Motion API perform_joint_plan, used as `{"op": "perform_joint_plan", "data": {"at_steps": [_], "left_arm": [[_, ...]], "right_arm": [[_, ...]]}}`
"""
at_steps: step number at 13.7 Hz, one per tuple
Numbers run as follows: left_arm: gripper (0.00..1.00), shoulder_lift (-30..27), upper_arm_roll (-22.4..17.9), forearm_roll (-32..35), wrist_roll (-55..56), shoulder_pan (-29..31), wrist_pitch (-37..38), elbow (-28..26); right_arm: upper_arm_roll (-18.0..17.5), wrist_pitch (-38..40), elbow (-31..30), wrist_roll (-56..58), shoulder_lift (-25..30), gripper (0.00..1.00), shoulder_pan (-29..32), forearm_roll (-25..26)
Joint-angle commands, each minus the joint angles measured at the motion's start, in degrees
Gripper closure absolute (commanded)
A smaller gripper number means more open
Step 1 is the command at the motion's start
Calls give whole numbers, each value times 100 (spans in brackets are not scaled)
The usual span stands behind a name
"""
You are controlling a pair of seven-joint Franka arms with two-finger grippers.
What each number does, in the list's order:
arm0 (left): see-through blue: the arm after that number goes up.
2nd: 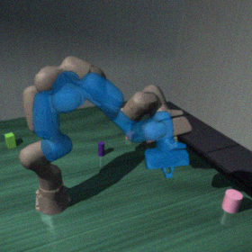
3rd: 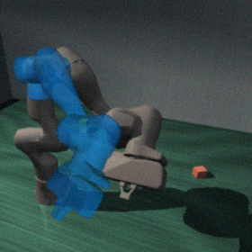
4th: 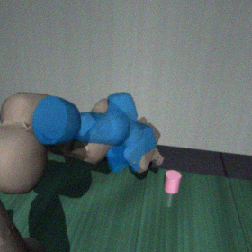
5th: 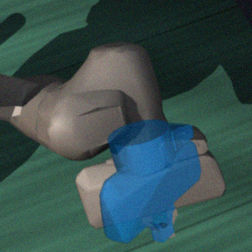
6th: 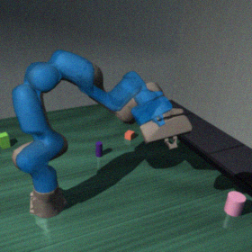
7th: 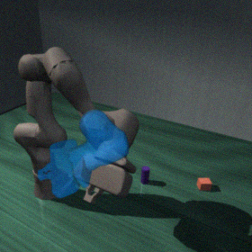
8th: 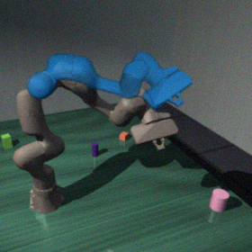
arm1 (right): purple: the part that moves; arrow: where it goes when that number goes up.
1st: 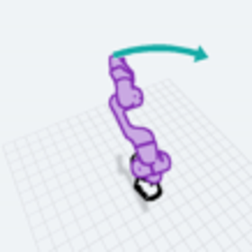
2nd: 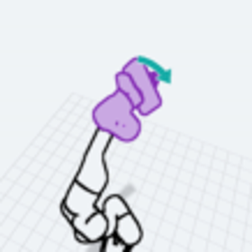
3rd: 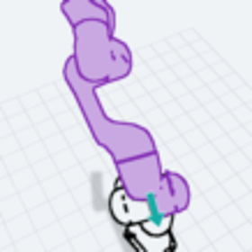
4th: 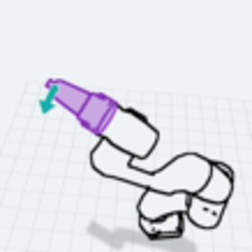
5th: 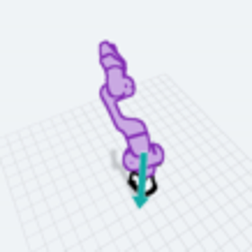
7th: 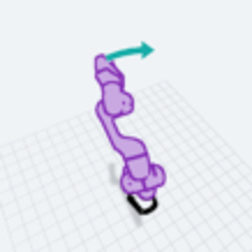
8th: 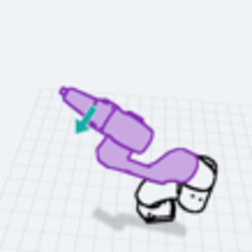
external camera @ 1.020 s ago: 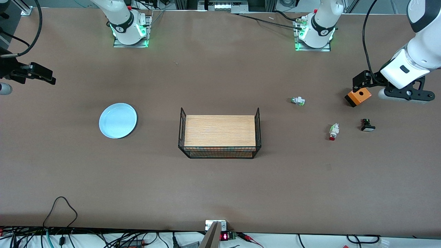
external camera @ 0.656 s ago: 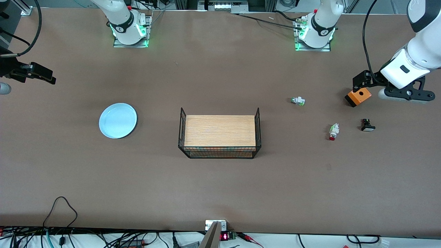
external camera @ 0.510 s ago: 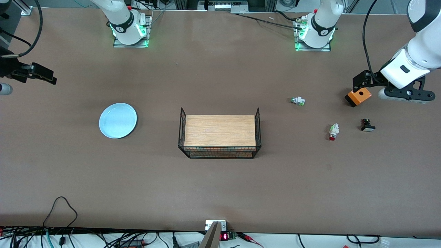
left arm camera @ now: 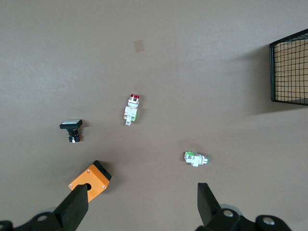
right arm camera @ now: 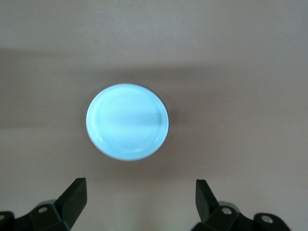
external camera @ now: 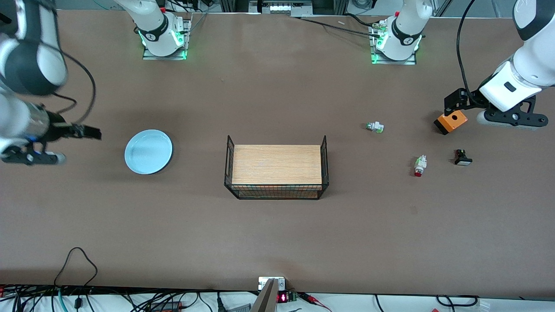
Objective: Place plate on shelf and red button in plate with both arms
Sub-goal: 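Lower the right gripper and grasp the plate rim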
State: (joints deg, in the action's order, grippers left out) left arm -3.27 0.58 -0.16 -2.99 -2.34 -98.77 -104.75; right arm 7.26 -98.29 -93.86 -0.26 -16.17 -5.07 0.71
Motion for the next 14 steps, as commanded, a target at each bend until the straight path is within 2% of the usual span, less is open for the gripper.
{"op": "perform_joint_plan", "data": {"at_steps": [1,4,6,7,10,12,13,14], "left_arm": [[0,-33,22,87,-114,32,156,86],[0,-24,13,87,-114,32,157,86],[0,-24,22,87,-114,32,156,95],[0,-24,22,87,-114,32,157,104],[0,-24,13,78,-114,32,165,104],[0,-24,13,87,-114,32,165,104],[0,-24,4,78,-114,32,165,104],[0,-24,4,87,-114,32,165,104]], "right_arm": [[3,-1213,-1016,-79,71,0,102,87],[3,-3269,-2344,35,-17,0,173,96],[3,-4352,-2908,96,-227,0,208,96],[3,-4679,-3023,140,-367,0,208,96],[-5,-4953,-3051,325,-815,0,243,96],[-5,-5086,-3077,483,-887,1,305,96],[-5,-5095,-3086,562,-896,29,314,96],[-5,-5104,-3130,641,-905,41,314,96]]}}
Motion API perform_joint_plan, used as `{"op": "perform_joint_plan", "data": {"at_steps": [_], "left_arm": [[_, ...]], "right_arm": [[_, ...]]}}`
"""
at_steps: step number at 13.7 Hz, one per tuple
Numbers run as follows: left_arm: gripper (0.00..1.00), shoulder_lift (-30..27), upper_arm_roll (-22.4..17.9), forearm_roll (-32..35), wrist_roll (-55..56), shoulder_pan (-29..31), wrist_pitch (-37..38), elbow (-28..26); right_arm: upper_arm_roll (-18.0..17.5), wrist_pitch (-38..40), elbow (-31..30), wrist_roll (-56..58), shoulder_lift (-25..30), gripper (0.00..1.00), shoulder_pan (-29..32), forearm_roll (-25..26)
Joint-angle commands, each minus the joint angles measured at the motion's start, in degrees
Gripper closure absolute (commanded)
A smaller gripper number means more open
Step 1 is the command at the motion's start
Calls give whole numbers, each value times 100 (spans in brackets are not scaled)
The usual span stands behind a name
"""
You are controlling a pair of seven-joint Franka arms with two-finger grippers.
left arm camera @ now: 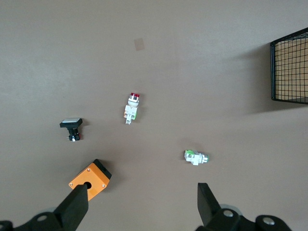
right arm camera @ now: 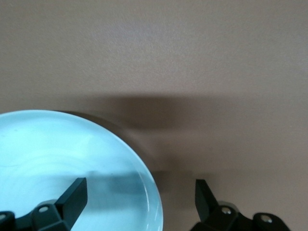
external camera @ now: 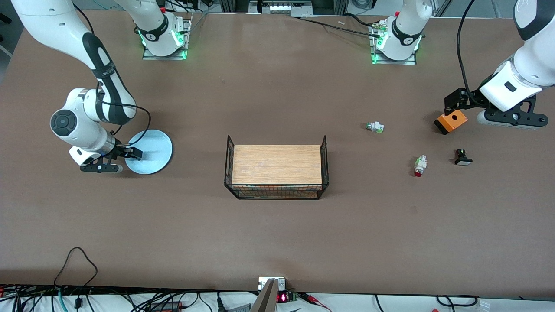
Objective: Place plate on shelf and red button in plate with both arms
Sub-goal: 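Lower the right gripper and grasp the plate rim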
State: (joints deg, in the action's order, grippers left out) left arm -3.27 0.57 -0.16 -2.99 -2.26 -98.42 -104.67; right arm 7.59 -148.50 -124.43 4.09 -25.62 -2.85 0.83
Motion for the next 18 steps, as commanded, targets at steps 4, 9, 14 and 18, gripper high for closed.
{"op": "perform_joint_plan", "data": {"at_steps": [4,9,14,18], "left_arm": [[0,2,-13,78,-114,33,139,96],[0,11,-22,78,-123,33,139,105],[0,11,-31,78,-141,33,139,105],[0,11,-40,78,-158,41,139,105]], "right_arm": [[-39,-434,-372,608,4,100,100,84],[-39,274,-293,155,477,100,118,23],[-74,2013,461,22,1233,100,83,-283],[-231,3824,1638,-372,1524,100,56,-925]]}}
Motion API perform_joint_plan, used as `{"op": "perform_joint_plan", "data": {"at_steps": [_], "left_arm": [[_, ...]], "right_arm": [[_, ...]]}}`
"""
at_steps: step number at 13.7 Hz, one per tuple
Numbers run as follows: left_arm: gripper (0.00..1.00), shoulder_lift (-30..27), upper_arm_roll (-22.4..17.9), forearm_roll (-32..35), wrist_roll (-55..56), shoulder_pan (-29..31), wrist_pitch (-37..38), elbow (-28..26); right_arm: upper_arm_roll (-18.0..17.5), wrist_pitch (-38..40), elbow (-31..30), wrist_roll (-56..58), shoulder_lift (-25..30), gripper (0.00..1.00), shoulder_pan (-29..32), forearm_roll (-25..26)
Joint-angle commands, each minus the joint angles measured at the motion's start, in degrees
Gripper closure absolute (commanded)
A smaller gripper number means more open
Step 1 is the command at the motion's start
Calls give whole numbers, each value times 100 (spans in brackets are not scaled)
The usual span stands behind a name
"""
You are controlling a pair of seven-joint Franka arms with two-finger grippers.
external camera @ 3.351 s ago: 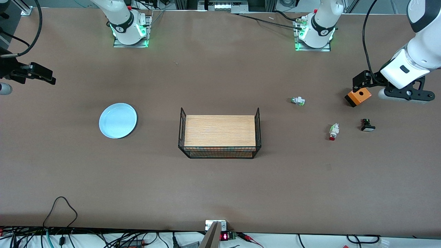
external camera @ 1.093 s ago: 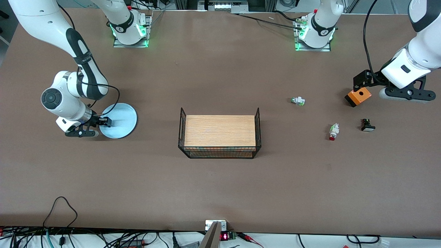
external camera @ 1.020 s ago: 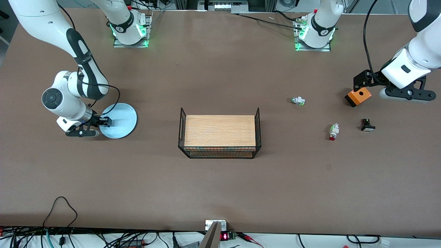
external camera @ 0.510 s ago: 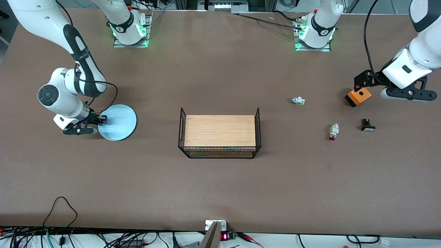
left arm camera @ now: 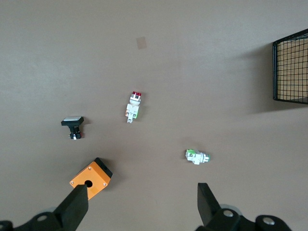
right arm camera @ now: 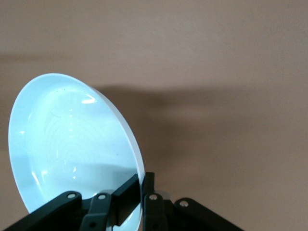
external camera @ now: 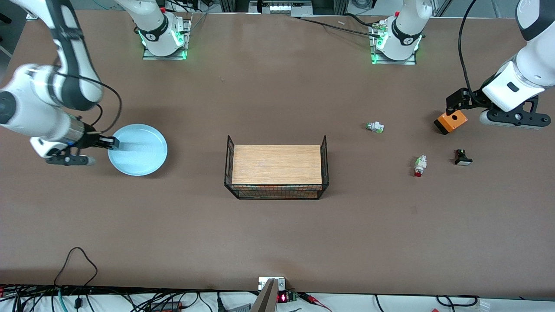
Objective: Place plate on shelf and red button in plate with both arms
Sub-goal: 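Carry the plate with the right gripper onto the wooden tray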
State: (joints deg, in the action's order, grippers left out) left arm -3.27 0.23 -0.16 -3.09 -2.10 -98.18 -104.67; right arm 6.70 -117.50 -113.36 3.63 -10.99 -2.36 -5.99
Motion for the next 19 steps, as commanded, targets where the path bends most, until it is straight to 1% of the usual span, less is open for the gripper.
{"op": "perform_joint_plan", "data": {"at_steps": [1,4,6,7,8,9,10,11,13,16,19], "left_arm": [[0,11,-6,78,-148,25,115,104],[0,19,-6,78,-148,25,115,104],[0,11,-6,78,-148,25,115,104],[0,19,-6,78,-148,25,115,104],[0,19,-6,87,-148,25,115,113],[0,19,-6,78,-148,25,115,113],[0,19,-6,78,-139,25,115,113],[0,19,-6,78,-148,25,115,113],[0,19,-6,87,-139,25,115,113],[0,19,3,78,-139,25,115,113],[0,19,-6,78,-139,25,115,113]], "right_arm": [[-247,1181,882,-623,88,100,7,-253],[-712,2097,1718,-1782,105,100,-2,-271],[-1168,2441,2106,-2810,105,100,-2,-279],[-1380,2521,2238,-3389,105,100,-2,-453],[-1538,2522,2344,-3995,105,100,-10,-751],[-1670,2522,2423,-4489,105,100,-54,-876],[-1802,2513,2511,-4963,97,100,-159,-886],[-1856,2470,2555,-5342,88,100,-343,-877],[-1856,2408,2669,-6037,35,100,-764,-868],[-1856,1926,2819,-7118,-175,100,-1266,-851],[-1848,1434,2863,-7630,-439,100,-1653,-746]]}}
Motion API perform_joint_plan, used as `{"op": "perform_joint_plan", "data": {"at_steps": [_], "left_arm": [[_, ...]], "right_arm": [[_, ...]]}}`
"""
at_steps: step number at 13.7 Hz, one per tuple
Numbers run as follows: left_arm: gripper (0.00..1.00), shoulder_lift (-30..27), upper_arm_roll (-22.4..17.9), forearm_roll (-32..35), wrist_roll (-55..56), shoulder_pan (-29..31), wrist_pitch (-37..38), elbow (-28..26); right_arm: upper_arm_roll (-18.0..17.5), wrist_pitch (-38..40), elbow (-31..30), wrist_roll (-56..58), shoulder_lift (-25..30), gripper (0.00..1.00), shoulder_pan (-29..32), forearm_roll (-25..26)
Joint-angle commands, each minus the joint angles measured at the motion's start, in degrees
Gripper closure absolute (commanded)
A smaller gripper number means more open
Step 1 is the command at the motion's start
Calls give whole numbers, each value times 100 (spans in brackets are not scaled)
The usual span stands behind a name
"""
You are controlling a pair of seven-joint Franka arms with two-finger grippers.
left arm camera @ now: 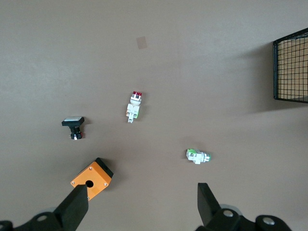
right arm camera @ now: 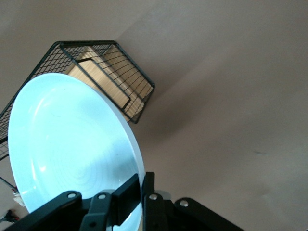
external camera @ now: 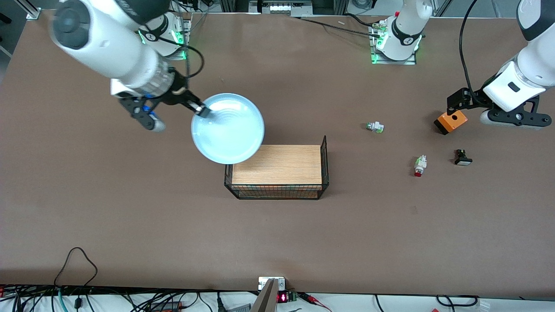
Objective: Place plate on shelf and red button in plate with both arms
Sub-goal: 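Carry the plate with the right gripper onto the wooden tray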
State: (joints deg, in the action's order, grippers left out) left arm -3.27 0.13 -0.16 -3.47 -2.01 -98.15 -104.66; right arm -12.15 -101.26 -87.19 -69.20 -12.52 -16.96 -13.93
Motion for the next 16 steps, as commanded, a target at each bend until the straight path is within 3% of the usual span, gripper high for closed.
{"op": "perform_joint_plan", "data": {"at_steps": [1,12,16], "left_arm": [[0,19,4,78,-101,8,112,113],[0,203,4,78,-66,26,94,113],[0,1142,-5,87,-145,402,51,122]], "right_arm": [[37,-323,246,-418,-408,100,-298,257],[151,-1712,-202,-1007,-1050,100,-1019,471],[660,-2099,-237,-990,-1340,100,-1484,471]]}}
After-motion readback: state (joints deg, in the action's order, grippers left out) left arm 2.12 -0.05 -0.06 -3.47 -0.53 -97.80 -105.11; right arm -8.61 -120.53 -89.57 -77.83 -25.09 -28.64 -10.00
